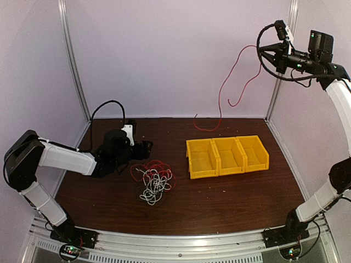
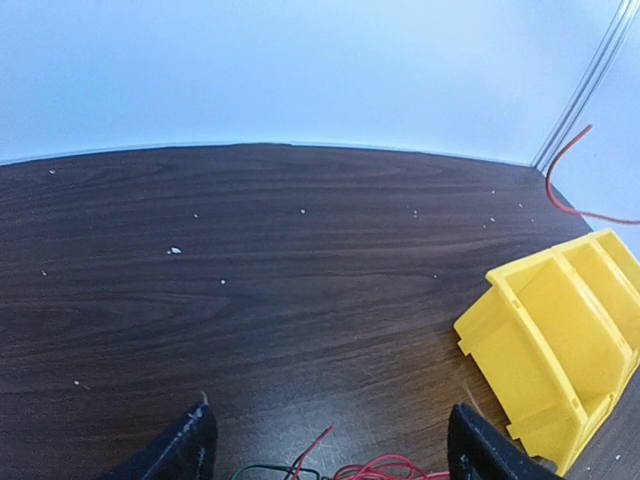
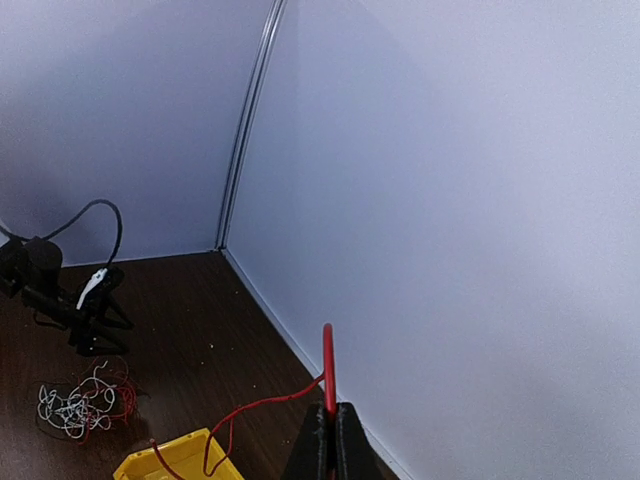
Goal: Untangle the cables
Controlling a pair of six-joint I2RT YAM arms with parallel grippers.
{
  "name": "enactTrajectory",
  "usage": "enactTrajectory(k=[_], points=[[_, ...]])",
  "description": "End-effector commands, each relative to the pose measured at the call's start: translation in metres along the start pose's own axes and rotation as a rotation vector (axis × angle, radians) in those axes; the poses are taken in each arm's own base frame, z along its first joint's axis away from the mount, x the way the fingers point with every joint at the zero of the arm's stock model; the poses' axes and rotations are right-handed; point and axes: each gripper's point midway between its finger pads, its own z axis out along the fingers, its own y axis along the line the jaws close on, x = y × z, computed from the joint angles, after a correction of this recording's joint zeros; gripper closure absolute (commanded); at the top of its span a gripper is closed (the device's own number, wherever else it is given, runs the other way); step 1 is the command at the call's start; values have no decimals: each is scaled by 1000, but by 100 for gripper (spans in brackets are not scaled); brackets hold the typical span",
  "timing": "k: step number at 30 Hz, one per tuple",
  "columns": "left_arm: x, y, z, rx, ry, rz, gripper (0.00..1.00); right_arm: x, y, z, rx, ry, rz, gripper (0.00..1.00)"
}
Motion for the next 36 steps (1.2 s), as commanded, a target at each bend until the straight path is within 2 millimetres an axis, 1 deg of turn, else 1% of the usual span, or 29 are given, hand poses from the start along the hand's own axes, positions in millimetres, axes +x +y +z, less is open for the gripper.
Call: enactTrajectory(k=[1,5,8,14,18,20,24,26,29,32,34,36], points=[[-24,7,-11,-58,-37,-33,19,20,0,-6,33,34,-10,100],[-31,9,-16,-73,-51,-39,18,53,5,3,2,65,56,100],[-34,13,-17,-95,-65,-36,18,70,14,10,-49,65,102,100],[-32,15,-14,-111,-59,-27,18,80,25,16,-80,65,131,100],[-30,16,-12,-115,-55,-27,18,94,42,30,-114,101,135,100],[-28,16,-10,-117,-52,-26,18,96,55,39,-142,116,123,100],[-26,17,-10,-117,-48,-28,18,85,72,53,-186,105,106,100],[-25,17,-11,-118,-46,-29,18,78,76,59,-196,97,97,100],[-27,18,-13,-120,-50,-30,18,80,74,67,-195,97,101,100],[-29,19,-16,-126,-54,-26,18,97,73,75,-188,117,117,100],[-29,20,-16,-131,-52,-22,18,113,74,79,-185,138,132,100],[-28,20,-16,-132,-50,-19,18,134,78,85,-192,163,163,100]])
